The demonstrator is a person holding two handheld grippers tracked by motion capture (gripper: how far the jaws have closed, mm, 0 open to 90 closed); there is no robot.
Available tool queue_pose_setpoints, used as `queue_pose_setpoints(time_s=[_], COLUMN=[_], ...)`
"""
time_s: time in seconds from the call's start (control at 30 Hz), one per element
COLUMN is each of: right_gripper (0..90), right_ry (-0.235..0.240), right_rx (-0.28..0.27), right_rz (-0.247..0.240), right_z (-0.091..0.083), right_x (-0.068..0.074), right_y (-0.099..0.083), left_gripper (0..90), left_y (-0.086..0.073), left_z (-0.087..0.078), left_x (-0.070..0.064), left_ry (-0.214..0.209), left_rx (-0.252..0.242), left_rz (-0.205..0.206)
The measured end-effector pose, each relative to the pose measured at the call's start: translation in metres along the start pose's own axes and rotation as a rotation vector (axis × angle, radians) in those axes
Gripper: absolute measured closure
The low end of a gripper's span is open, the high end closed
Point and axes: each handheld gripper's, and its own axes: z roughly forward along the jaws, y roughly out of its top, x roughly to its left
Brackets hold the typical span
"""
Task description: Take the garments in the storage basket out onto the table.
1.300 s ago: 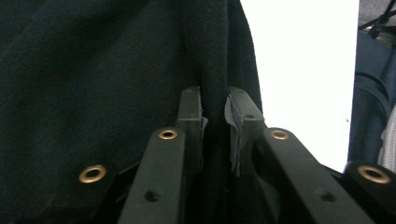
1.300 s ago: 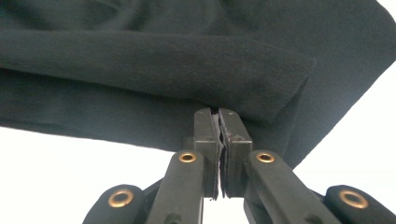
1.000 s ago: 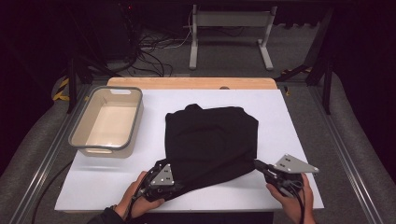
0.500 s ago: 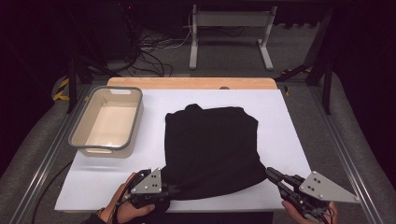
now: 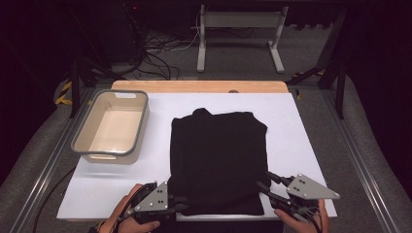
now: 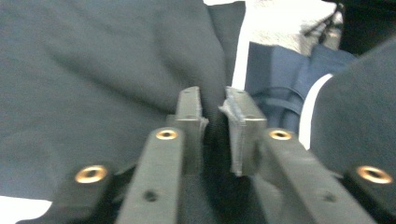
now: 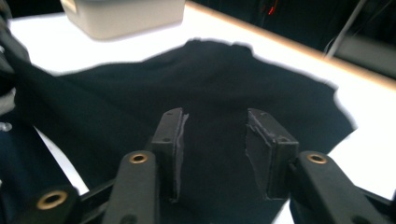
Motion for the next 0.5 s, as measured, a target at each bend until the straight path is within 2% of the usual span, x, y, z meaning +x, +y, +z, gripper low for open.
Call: queue_pose_setpoints(time_s=[0.07, 0.13, 0.2, 0.3, 0.37, 0.43, 0.47, 0.5], right_gripper=[50.8, 48.7, 47.3, 45.2, 43.9, 43.4, 43.3, 43.3], right_ry=[0.007, 0.007, 0.021, 0.011, 0.015, 0.002, 0.003, 0.002], right_rx=[0.064, 0.112, 0.137, 0.163, 0.188, 0.218, 0.230, 0.238], right_rz=[0.009, 0.012, 0.003, -0.010, -0.002, 0.001, 0.006, 0.008], right_z=[0.017, 0.032, 0.042, 0.051, 0.057, 0.062, 0.064, 0.066], right_x=[-0.004, -0.007, -0.009, -0.012, -0.014, -0.016, -0.017, -0.019], right_y=[-0.009, -0.017, -0.022, -0.025, -0.028, -0.031, -0.032, -0.033], left_gripper=[69.4, 62.7, 57.3, 49.0, 45.9, 41.0, 38.8, 38.4], left_y=[-0.001, -0.002, -0.004, -0.009, -0.012, -0.013, -0.012, -0.011], left_z=[-0.002, -0.002, -0.001, 0.000, -0.001, -0.003, -0.009, -0.013], left_x=[0.002, 0.005, 0.008, 0.014, 0.019, 0.020, 0.020, 0.019], left_ry=[0.018, 0.034, 0.053, 0.097, 0.105, 0.112, 0.104, 0.106], left_rx=[-0.025, -0.027, -0.017, -0.012, -0.015, -0.022, -0.064, -0.082], left_rz=[-0.016, -0.032, -0.054, -0.091, -0.120, -0.127, -0.136, -0.133])
